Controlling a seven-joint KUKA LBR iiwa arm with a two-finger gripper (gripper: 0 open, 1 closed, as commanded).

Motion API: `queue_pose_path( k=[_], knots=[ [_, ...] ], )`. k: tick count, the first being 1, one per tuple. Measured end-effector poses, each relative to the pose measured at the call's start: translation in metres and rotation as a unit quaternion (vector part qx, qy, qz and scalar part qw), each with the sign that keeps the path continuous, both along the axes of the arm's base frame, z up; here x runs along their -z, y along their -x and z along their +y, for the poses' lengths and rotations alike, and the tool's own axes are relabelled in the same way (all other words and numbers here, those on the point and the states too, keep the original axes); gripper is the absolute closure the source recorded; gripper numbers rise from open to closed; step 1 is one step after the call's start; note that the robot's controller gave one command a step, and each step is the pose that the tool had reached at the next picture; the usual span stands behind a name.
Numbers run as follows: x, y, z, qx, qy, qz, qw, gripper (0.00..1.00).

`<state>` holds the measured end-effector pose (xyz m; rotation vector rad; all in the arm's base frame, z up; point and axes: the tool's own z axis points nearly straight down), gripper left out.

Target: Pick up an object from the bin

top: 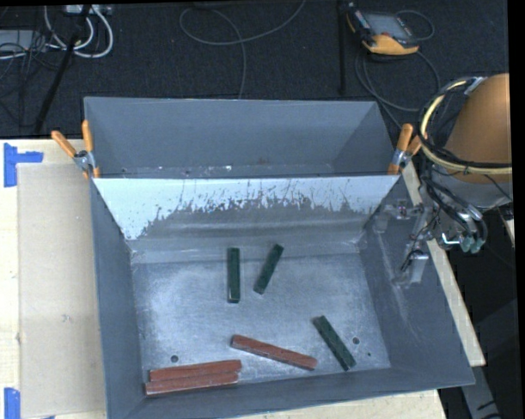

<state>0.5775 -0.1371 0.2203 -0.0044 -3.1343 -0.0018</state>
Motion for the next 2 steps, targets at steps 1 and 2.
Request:
queue_pose_path(
  k=[1,2],
  knots=[
    [0.071,0.041,0.053,-0.042,-0.002,0.0017,0.9991,0.00],
    [0.140,0.097,0.086,-0.055,-0.001,-0.0015,0.9985,0.00]
  ],
)
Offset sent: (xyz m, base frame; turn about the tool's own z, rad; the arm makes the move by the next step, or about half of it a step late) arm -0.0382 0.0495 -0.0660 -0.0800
